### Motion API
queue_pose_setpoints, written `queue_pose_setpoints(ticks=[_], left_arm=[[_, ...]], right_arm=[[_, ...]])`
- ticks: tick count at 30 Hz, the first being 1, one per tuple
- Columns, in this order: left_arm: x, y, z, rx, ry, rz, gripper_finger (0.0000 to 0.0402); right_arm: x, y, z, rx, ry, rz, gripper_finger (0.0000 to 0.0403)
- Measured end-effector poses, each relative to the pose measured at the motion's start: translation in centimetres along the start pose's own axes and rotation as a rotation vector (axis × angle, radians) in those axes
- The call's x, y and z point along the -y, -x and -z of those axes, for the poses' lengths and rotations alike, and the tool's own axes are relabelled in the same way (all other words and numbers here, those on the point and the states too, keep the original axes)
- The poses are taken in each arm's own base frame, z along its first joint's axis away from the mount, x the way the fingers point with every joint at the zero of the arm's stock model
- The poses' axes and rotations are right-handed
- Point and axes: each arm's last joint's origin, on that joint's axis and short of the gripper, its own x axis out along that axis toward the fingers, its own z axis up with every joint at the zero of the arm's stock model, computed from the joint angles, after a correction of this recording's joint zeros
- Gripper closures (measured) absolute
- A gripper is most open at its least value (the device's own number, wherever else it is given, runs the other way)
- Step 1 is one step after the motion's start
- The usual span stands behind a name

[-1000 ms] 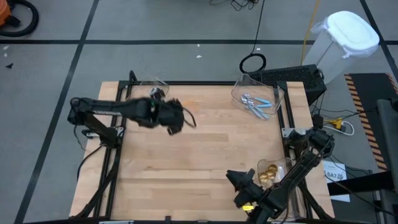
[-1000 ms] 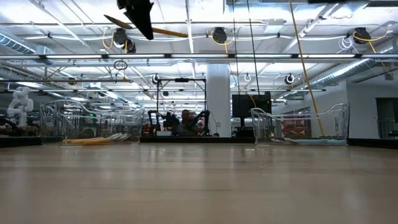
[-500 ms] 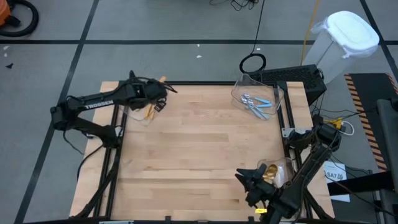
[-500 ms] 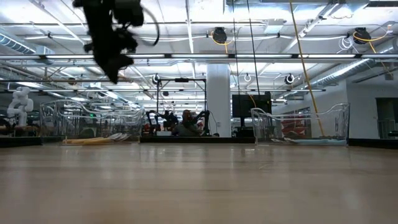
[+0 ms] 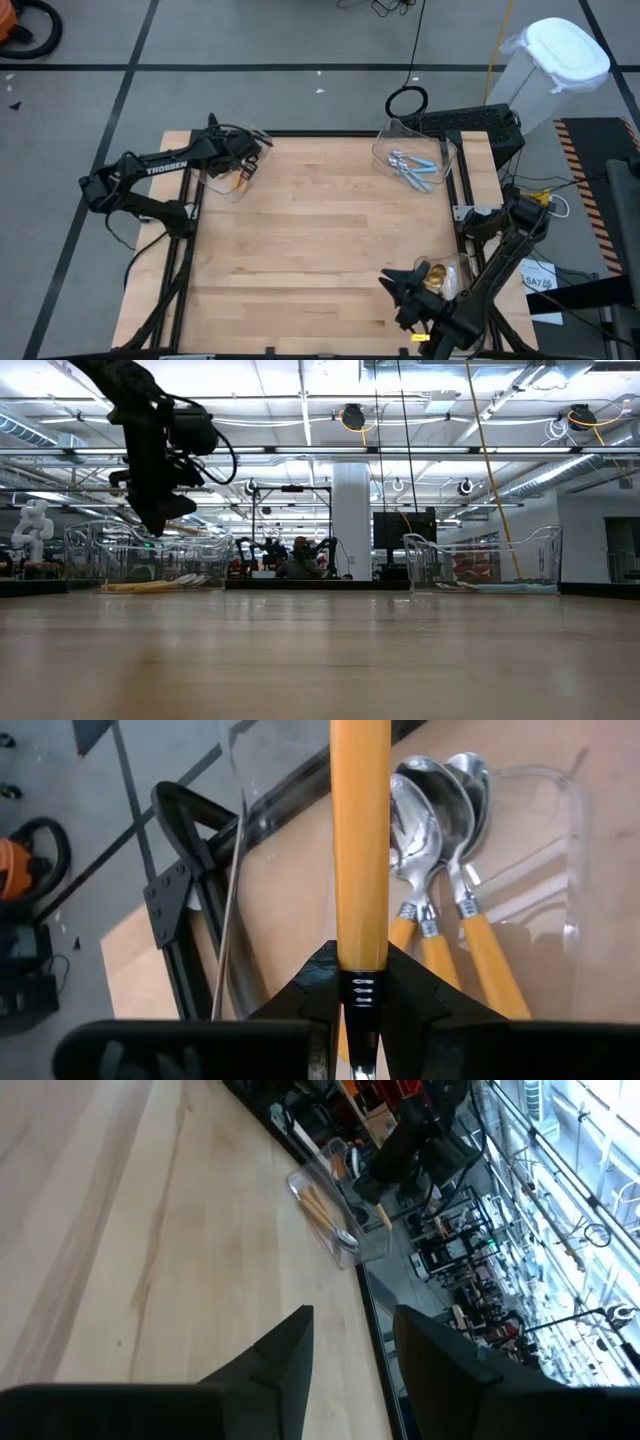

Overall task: Sort silverware by color (type)
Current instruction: Put the yellow spoon into the top left transparent bin, then return to Home Position

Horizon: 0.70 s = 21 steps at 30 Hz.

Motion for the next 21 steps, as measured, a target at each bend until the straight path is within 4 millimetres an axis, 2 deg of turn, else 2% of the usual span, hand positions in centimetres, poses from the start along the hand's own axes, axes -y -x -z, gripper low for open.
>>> queue_pose_setpoints(ticks=[5,11,14,21], left_arm=[[-0.2,-0.2,-0.1,-0.010,0.054,0.018,0.0344],[-0.1,-0.1,0.0,-0.008,0.093,0.025,0.0261],[0.3,0.1,-0.1,0.010,0.081,0.035,0.0232],[1.6,3.0,-0.3,0.123,0.047,0.115,0.0221]], right_arm=[[1.6,0.3,-0.2,0.011,-0.052,-0.006,0.0268],[4.2,1.2,-0.3,0.037,-0.133,-0.024,0.0268],[5.4,1.6,0.0,0.044,-0.139,-0.029,0.0268],[7.8,1.8,2.0,-0.009,-0.121,0.008,0.0268]])
